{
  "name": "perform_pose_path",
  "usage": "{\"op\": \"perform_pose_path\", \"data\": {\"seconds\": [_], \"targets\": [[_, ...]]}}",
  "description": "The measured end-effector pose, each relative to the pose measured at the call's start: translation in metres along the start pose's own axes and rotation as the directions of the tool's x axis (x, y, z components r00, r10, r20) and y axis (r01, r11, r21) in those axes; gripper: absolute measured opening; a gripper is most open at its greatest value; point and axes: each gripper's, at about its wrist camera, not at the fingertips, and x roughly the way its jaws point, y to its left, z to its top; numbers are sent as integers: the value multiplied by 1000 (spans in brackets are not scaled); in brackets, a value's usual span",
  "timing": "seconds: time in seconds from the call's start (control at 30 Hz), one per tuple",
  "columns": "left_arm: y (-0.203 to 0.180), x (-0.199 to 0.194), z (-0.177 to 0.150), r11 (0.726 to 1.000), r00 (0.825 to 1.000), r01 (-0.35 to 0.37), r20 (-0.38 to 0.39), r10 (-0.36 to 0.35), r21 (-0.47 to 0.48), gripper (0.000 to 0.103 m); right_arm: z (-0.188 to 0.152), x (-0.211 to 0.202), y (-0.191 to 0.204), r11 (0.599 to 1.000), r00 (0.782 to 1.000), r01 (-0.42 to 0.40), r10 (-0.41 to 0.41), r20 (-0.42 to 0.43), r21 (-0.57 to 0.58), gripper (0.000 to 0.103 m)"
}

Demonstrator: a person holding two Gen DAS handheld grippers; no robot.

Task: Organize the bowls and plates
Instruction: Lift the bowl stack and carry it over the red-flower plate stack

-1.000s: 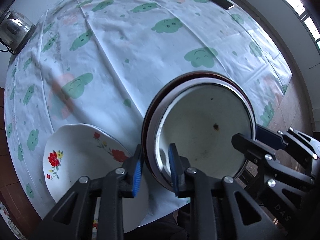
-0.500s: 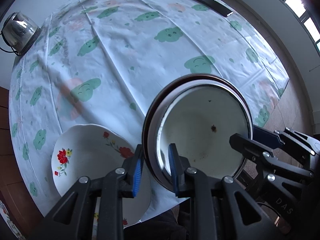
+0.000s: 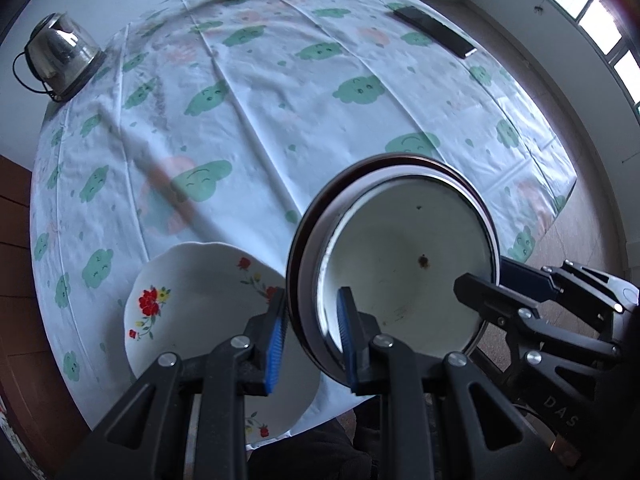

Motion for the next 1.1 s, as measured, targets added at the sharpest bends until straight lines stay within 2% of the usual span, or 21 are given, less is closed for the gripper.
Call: {"op": "perform_pose_path", "data": {"seconds": [0.73, 1.1], "targets": [[40, -15, -17, 991, 999, -22, 20, 25, -129, 22, 13, 2, 40, 992, 999, -48, 48, -4, -117, 31], [63, -19, -28, 978, 998, -46, 19, 51, -203, 22, 19, 8, 63, 979, 997, -81, 78, -26, -186, 31]]}}
